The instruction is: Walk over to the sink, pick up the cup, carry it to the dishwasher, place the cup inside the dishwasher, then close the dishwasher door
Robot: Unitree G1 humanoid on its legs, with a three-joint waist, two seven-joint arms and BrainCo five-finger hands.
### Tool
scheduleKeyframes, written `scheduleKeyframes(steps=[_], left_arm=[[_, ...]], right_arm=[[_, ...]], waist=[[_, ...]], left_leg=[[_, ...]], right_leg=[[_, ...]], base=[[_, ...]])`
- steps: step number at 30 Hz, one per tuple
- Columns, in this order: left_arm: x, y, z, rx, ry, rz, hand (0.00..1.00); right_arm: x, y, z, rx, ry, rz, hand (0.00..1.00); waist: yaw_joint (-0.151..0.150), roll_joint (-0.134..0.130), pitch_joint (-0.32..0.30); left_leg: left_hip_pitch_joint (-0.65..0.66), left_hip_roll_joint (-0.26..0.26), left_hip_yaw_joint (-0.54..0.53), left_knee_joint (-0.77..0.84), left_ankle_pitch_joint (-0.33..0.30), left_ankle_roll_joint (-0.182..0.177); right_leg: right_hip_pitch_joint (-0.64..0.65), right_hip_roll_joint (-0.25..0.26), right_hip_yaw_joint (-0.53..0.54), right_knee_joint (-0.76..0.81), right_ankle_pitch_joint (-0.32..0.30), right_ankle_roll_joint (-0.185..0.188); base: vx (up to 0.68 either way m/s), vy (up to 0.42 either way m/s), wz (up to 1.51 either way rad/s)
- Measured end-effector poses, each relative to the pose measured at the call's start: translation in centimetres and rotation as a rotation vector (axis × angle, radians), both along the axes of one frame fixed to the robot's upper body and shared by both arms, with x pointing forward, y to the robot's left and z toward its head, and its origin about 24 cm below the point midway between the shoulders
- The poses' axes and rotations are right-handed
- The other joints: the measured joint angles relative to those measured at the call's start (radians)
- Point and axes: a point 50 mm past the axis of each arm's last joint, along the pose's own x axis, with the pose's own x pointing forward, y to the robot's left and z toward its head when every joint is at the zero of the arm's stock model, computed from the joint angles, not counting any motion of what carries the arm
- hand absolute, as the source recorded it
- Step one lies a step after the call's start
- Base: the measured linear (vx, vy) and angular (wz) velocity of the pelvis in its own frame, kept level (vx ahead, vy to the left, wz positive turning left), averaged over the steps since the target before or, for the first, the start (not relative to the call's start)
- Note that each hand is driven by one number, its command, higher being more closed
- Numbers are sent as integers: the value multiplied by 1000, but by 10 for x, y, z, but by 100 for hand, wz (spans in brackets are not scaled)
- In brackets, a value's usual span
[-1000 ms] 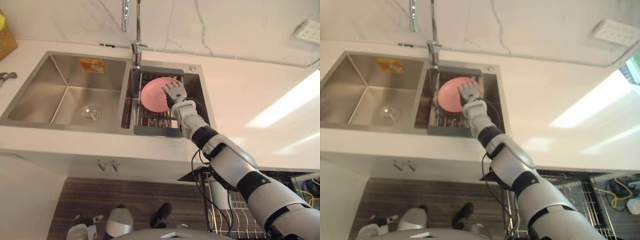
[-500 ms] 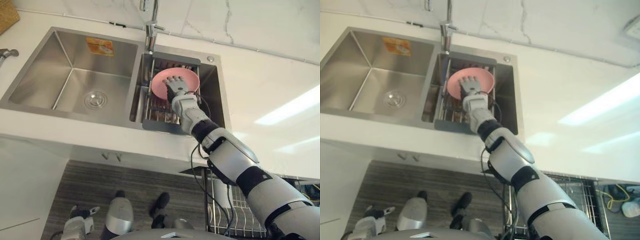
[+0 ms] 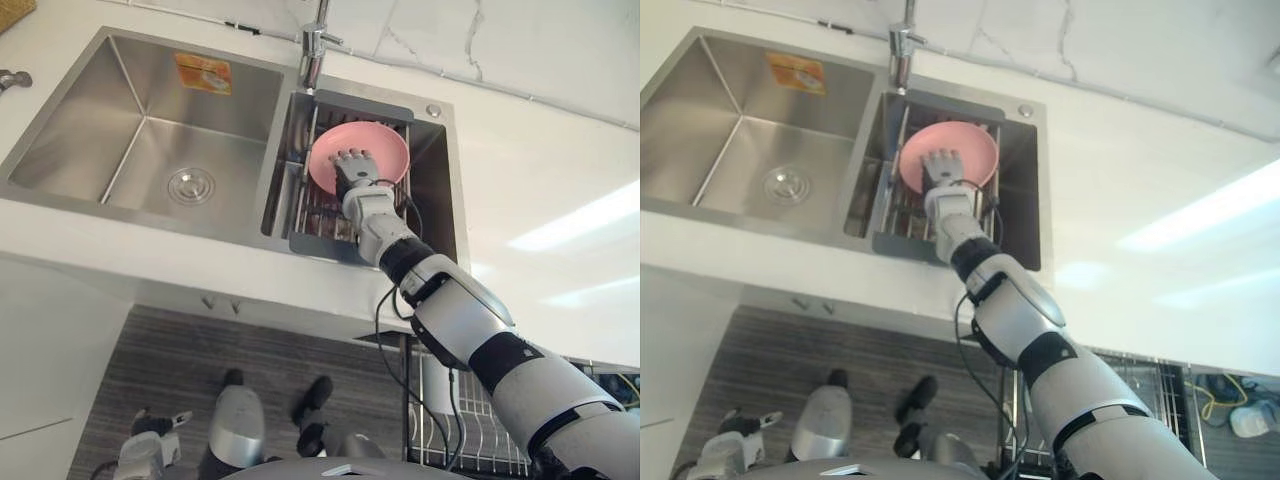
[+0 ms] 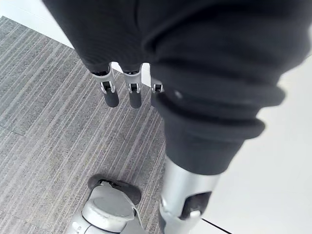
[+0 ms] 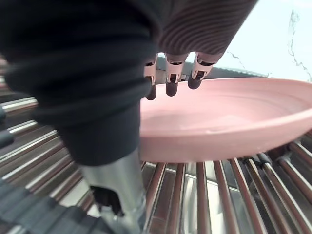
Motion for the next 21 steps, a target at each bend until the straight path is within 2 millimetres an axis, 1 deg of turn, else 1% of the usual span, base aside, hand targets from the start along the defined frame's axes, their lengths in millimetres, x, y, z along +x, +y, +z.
scheduleKeyframes(steps=[1,2,3,7,9,11,15,18,21], left_arm=[[2,-1,0,-4,-7,4,0],[2,-1,0,-5,-7,5,0],[2,0,0,-5,-7,6,0],[3,0,1,-10,-12,15,0],[4,0,1,-11,-18,23,0],[6,0,3,-9,-29,24,0],[7,0,3,-17,-40,34,0],[7,0,3,-18,-39,39,0],[6,0,3,-17,-34,48,0]], right_arm=[[0,-4,-1,-13,17,-39,0],[0,-5,-1,-13,17,-49,100],[0,-5,-1,-12,18,-50,100],[-1,-1,-2,-9,19,-59,100],[-2,0,-2,-19,7,-80,100],[-2,2,0,-32,-11,-82,100],[-3,6,-1,-35,-29,-69,100],[-4,7,0,-59,-59,-61,100],[-5,8,1,-74,-90,-51,100]], waist=[[19,-6,3],[22,-8,5],[24,-11,8],[27,-19,12],[34,-22,12],[34,-23,12],[28,-24,12],[31,-24,11],[30,-24,11]], left_leg=[[0,1,6,0,0,0],[0,1,7,0,0,0],[0,2,9,0,0,0],[-3,3,11,1,0,0],[-8,4,16,1,0,0],[-16,6,16,1,0,-1],[-13,7,23,2,-1,-2],[-7,7,34,0,-1,-2],[0,7,45,-2,-1,-2]], right_leg=[[0,0,0,0,0,1],[-1,0,1,0,-2,2],[-1,0,2,0,-7,10],[-4,0,-1,0,-16,19],[-11,-2,-15,0,-23,13],[-17,-5,-31,0,-20,13],[-17,-5,-29,0,-13,6],[-17,-5,-24,0,-11,4],[-16,-5,-17,0,-4,-6]], base=[[0,0,0],[0,0,0],[0,0,0],[-2,0,-1],[-2,1,-6],[7,-1,-2],[2,2,-2],[-2,7,-6],[1,4,-7]])
